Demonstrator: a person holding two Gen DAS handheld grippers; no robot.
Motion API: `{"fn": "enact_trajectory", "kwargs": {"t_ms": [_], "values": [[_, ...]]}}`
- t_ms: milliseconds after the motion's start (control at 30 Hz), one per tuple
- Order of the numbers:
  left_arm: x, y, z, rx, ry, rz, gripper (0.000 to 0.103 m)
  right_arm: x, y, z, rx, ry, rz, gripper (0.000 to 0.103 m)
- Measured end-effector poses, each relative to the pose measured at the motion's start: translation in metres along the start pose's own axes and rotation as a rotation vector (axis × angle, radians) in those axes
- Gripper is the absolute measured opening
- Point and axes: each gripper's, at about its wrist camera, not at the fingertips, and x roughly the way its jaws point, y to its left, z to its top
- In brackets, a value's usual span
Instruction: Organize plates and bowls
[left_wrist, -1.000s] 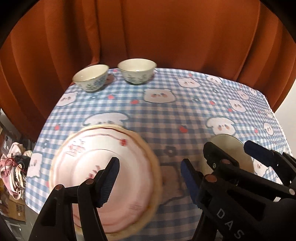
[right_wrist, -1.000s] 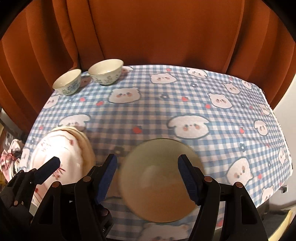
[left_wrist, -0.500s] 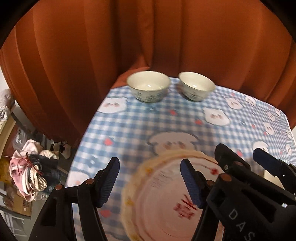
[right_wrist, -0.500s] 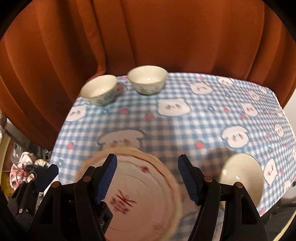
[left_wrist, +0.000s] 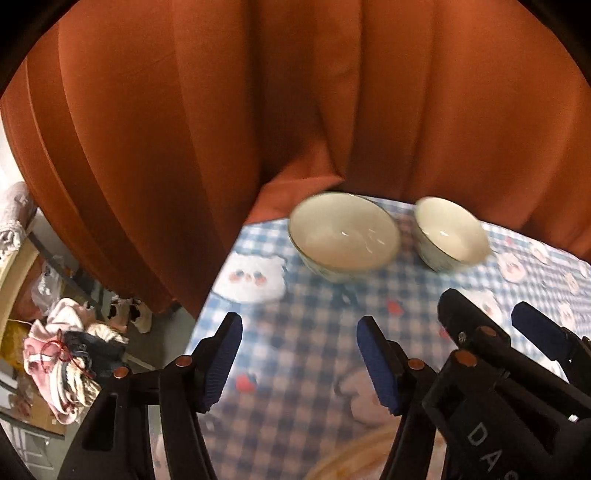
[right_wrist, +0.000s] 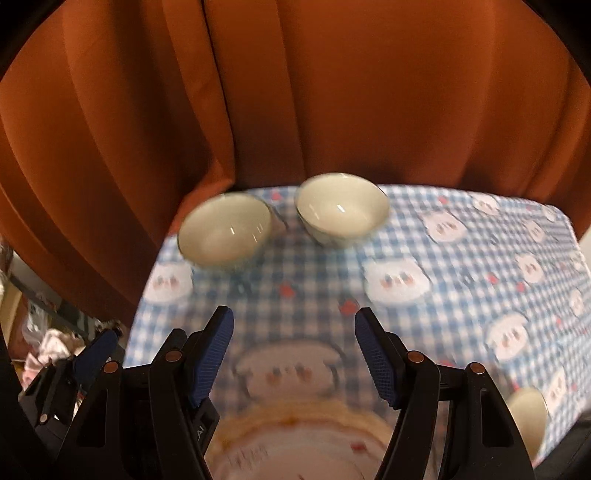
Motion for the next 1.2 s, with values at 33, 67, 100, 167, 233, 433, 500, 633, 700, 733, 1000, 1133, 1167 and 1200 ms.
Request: {"fn": "enact_trajectory", "kwargs": {"t_ms": [33,67,100,167,233,433,500,633,700,733,1000,1133,1167,1200], "values": [[0.006,-0.001,0.008,0.003,-0.003,0.009,0.061,0.008,0.002,0.007,-0.001,0.003,0.012,0.071],[0.012,-0.002,0.015,0.011,-0.005,0.018,0.061,0.018,0.003,0.017,0.009,0.008,0.014,0.071],[0.019,-0.003,0.023,0.02,-0.009,0.032,0.061,0.025,0.004,0.024,0.018,0.007,0.024,0.071],[0.032,-0.003,0.034,0.026,-0.006,0.042,0.06,0.041,0.004,0.037,0.033,0.006,0.042,0.07],[0.045,-0.002,0.041,0.026,-0.001,0.047,0.057,0.055,0.006,0.047,0.034,0.008,0.05,0.065],[0.082,-0.005,0.058,0.034,0.026,0.05,0.056,0.101,0.011,0.071,0.022,0.055,0.052,0.057],[0.092,-0.006,0.062,0.035,0.032,0.052,0.055,0.114,0.012,0.075,0.024,0.061,0.054,0.057],[0.108,-0.007,0.067,0.028,0.042,0.069,0.054,0.136,0.015,0.083,0.019,0.074,0.056,0.056],[0.114,-0.006,0.069,0.024,0.048,0.076,0.054,0.147,0.016,0.086,0.017,0.081,0.055,0.053],[0.119,-0.005,0.069,0.019,0.054,0.072,0.054,0.153,0.017,0.087,0.016,0.09,0.056,0.052],[0.142,-0.006,0.067,0.02,0.089,0.061,0.038,0.183,0.022,0.089,-0.016,0.127,0.059,0.029],[0.145,-0.006,0.067,0.026,0.088,0.037,0.023,0.191,0.021,0.087,-0.037,0.136,0.053,0.023],[0.146,-0.005,0.067,0.021,0.09,0.027,0.021,0.191,0.021,0.087,-0.037,0.138,0.06,0.019],[0.145,-0.005,0.067,0.019,0.094,0.027,0.02,0.192,0.021,0.088,-0.037,0.141,0.065,0.017]]}}
